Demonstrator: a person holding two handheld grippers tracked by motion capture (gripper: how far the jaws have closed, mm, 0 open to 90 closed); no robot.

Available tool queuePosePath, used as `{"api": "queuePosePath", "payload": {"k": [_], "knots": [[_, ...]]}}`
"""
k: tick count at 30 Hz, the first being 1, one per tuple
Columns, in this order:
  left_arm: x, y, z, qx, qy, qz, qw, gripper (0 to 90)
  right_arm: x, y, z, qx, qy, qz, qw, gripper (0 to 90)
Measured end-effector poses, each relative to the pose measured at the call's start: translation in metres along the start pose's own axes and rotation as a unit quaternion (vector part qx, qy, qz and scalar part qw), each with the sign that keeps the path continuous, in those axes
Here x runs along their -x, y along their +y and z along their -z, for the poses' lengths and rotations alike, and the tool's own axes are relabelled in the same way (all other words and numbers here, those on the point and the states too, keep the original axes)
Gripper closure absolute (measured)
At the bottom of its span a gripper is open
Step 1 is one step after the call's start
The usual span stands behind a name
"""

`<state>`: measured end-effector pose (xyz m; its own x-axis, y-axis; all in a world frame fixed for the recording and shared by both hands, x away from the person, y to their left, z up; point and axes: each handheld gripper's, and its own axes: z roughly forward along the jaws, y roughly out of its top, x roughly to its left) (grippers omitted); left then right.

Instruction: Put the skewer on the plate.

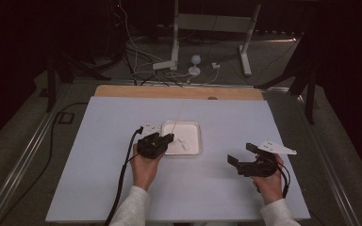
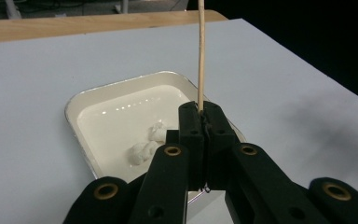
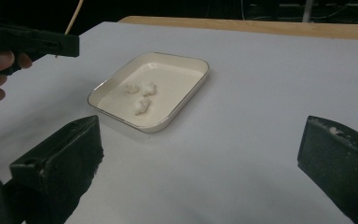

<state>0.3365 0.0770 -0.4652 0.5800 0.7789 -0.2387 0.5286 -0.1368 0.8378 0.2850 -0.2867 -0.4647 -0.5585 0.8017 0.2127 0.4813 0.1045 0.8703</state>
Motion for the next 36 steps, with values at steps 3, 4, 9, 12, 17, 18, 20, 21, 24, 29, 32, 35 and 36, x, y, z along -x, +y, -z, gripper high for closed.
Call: {"api": "queuePosePath", "payload": {"k": [3,4,9,12,17,18,20,21,24,29,32,35,36], "knots": [[-0.002,-0.002,-0.006,-0.011,0.002,0.003,0.9999,89.0,0.001,-0.001,0.001,0.002,-0.008,0.004,1.0,0.0],[-0.002,-0.003,-0.009,-0.017,0.003,0.003,0.9998,89.0,0.001,-0.001,0.002,0.004,-0.008,0.004,1.0,0.0],[-0.004,-0.005,-0.016,-0.031,0.009,0.006,0.9995,89.0,-0.001,0.0,0.002,0.006,-0.01,0.008,0.9999,0.0],[-0.005,-0.006,-0.019,-0.037,0.012,0.008,0.9992,89.0,-0.001,0.0,0.002,0.006,-0.009,0.008,0.9999,0.0],[-0.006,-0.009,-0.025,-0.054,0.02,0.011,0.9983,88.8,-0.001,-0.001,0.002,0.006,-0.009,0.007,0.9999,0.0],[-0.007,-0.01,-0.026,-0.056,0.02,0.014,0.9981,88.8,-0.001,-0.001,0.001,0.006,-0.009,0.008,0.9999,0.0],[-0.007,-0.011,-0.029,-0.067,0.021,0.018,0.9974,88.8,-0.001,-0.001,0.001,0.006,-0.009,0.009,0.9999,0.0],[-0.007,-0.013,-0.031,-0.073,0.024,0.021,0.9968,88.8,-0.001,-0.001,0.001,0.006,-0.009,0.009,0.9999,0.0],[-0.009,-0.017,-0.035,-0.084,0.024,0.027,0.9958,88.8,-0.001,-0.001,0.001,0.005,-0.009,0.008,0.9999,0.0],[-0.009,-0.021,-0.04,-0.101,0.023,0.033,0.9941,74.0,-0.001,-0.001,0.001,0.005,-0.009,0.007,0.9999,0.0],[-0.01,-0.021,-0.04,-0.093,0.02,0.039,0.9947,56.8,-0.001,-0.002,0.001,0.004,-0.009,0.008,0.9999,0.0],[-0.012,-0.018,-0.036,-0.071,0.008,0.048,0.9963,45.4,-0.002,-0.002,0.001,0.004,-0.009,0.01,0.9999,0.0],[-0.013,-0.016,-0.033,-0.064,0.003,0.052,0.9966,41.7,-0.002,-0.002,0.001,0.005,-0.009,0.01,0.9999,0.0]]}}
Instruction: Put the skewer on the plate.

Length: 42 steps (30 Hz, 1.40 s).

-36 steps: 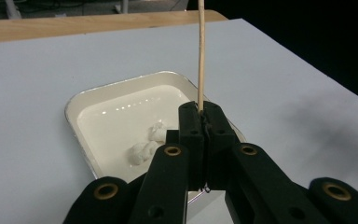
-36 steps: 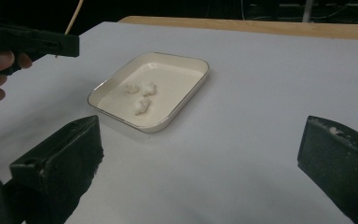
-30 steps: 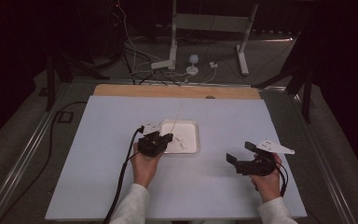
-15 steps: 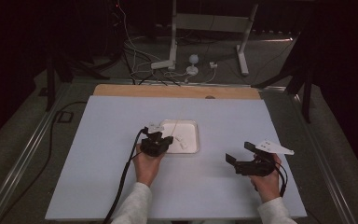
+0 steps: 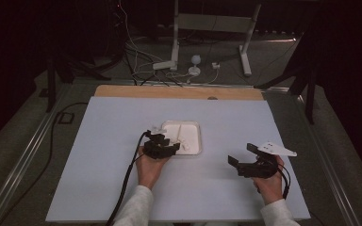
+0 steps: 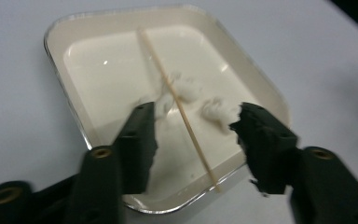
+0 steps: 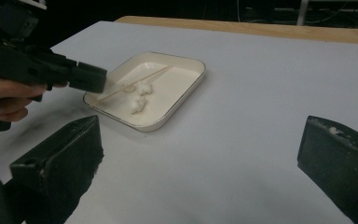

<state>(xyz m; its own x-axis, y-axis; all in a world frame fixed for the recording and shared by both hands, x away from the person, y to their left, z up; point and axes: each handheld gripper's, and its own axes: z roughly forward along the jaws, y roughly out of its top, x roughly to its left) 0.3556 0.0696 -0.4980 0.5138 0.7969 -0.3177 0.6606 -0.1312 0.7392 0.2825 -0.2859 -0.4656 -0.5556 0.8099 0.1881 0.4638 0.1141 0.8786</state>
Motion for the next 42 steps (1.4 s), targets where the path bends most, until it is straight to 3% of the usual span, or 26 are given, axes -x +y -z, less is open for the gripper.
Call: {"api": "queuePosePath", "payload": {"k": [2,7,17,22,30,42], "knots": [[-0.002,0.002,0.006,0.012,-0.006,0.006,0.9999,32.6,0.0,0.0,0.001,0.002,0.0,-0.001,1.0,0.0],[-0.005,0.007,0.025,0.045,-0.016,0.008,0.9988,22.7,0.0,0.0,0.002,0.004,0.0,0.001,1.0,0.0],[-0.012,0.008,0.064,0.094,-0.022,-0.025,0.995,9.8,-0.003,-0.002,0.006,0.017,0.001,0.011,0.9998,0.0],[-0.015,0.004,0.083,0.121,-0.018,-0.042,0.9916,2.7,-0.003,-0.003,0.01,0.028,0.001,0.012,0.9995,0.0],[-0.024,-0.008,0.109,0.151,0.004,-0.076,0.9856,0.4,-0.002,-0.007,0.014,0.041,-0.002,0.015,0.9991,0.0],[-0.041,-0.031,0.13,0.176,0.027,-0.08,0.9808,0.5,-0.003,-0.012,0.016,0.047,-0.006,0.02,0.9987,0.0]]}}
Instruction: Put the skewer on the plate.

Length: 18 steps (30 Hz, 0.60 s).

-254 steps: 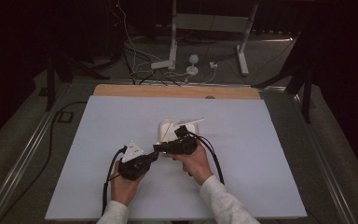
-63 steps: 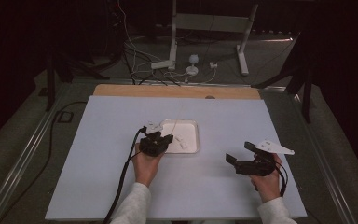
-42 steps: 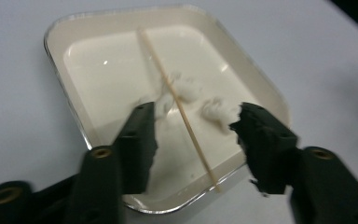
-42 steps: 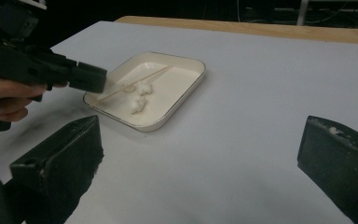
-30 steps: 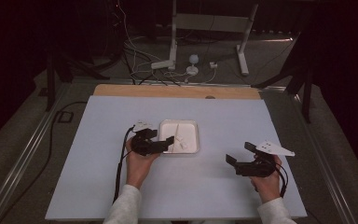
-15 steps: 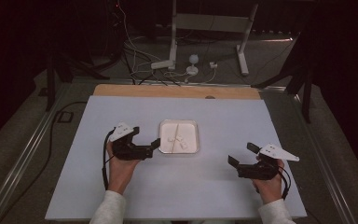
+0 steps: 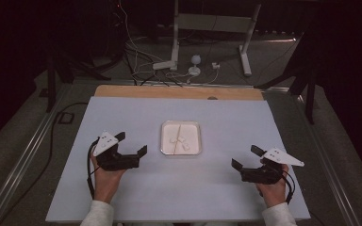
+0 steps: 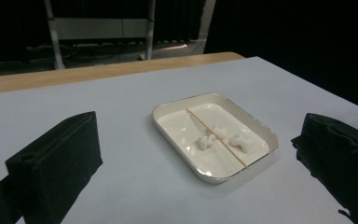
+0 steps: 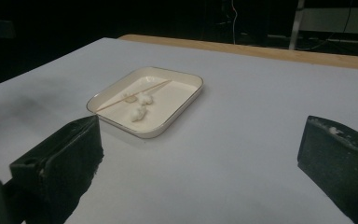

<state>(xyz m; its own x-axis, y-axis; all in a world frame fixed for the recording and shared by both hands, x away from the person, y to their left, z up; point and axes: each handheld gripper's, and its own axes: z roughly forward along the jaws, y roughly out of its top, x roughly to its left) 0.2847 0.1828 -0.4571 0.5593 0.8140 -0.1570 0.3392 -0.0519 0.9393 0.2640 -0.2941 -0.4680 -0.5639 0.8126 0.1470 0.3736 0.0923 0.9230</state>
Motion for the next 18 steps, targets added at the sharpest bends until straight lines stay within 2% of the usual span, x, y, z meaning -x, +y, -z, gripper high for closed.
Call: {"api": "queuePosePath", "payload": {"k": [3,7,18], "knots": [[-0.002,-0.003,0.006,0.011,0.002,0.001,0.9999,0.5,0.0,-0.001,0.0,0.0,-0.001,0.0,1.0,0.0],[-0.005,-0.007,0.011,0.013,0.013,-0.005,0.9998,0.5,-0.001,-0.002,0.001,0.0,-0.002,0.004,1.0,0.0],[-0.013,-0.019,0.026,0.018,0.03,0.005,0.9994,0.5,0.001,-0.004,0.003,0.003,-0.003,0.002,1.0,0.0]]}}
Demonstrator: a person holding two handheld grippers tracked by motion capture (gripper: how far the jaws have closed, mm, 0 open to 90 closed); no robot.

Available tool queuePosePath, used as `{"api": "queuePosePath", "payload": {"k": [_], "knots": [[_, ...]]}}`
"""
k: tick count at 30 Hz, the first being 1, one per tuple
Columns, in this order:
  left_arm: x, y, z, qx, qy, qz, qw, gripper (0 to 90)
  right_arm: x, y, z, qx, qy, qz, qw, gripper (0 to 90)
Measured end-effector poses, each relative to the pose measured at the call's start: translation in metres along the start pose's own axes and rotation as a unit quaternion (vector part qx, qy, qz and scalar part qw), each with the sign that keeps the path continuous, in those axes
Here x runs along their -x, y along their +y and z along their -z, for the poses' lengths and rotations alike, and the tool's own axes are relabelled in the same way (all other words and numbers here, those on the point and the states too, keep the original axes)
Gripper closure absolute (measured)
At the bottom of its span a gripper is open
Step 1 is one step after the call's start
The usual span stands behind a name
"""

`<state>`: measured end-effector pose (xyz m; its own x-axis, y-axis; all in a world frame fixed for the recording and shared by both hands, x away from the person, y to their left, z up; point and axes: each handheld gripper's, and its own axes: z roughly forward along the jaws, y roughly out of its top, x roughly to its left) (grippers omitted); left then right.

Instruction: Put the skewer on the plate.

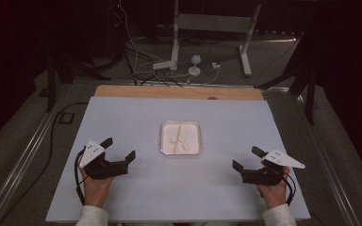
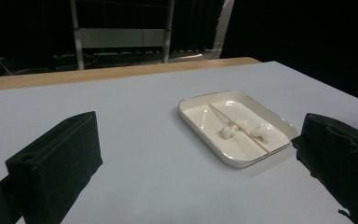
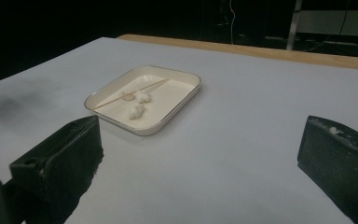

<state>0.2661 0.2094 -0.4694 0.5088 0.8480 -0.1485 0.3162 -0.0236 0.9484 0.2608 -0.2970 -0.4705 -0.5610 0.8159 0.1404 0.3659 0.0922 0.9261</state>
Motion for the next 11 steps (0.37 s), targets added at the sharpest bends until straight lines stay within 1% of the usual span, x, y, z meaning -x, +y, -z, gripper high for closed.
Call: {"api": "queuePosePath", "payload": {"k": [2,8,11], "knots": [[-0.0013,-0.0007,0.003,0.002,0.004,0.001,1.0,0.5,0.0003,-0.0002,0.0,-0.001,0.0,0.0,1.0,0.0],[-0.0025,-0.001,0.006,0.004,0.006,0.001,1.0,0.5,0.0006,-0.0013,-0.0012,-0.004,0.001,0.002,1.0,0.0],[-0.0032,-0.0014,0.0054,0.003,0.006,0.004,1.0,0.5,0.0019,-0.0023,-0.0024,-0.005,0.005,-0.003,1.0,0.0]]}}
